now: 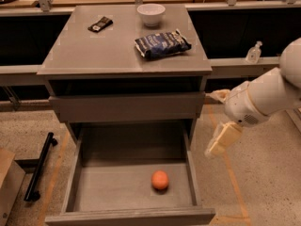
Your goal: Pick orange from middle drawer and place on counter
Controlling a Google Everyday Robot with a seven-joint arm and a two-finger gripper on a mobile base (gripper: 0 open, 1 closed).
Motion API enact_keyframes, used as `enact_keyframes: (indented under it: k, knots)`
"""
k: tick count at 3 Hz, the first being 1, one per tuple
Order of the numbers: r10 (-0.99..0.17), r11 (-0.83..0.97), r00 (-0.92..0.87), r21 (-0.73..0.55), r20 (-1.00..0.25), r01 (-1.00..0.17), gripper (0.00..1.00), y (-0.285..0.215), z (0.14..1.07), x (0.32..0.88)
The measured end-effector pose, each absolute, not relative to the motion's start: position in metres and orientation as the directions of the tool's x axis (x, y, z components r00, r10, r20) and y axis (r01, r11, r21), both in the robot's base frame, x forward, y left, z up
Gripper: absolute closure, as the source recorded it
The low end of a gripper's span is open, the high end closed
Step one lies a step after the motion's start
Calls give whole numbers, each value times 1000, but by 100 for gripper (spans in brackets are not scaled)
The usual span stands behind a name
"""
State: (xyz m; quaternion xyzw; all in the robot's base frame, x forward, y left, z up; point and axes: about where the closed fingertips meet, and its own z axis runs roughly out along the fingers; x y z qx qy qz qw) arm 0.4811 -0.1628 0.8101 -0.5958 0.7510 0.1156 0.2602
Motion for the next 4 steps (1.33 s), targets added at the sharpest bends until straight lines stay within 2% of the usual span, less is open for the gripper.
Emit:
enact_keyframes:
  k: [1, 4]
  knots:
    - [-800, 252, -154, -92, -581, -963, 0, -143, 761, 498]
    - [-809, 260, -157, -105, -567, -960, 0, -143, 746, 489]
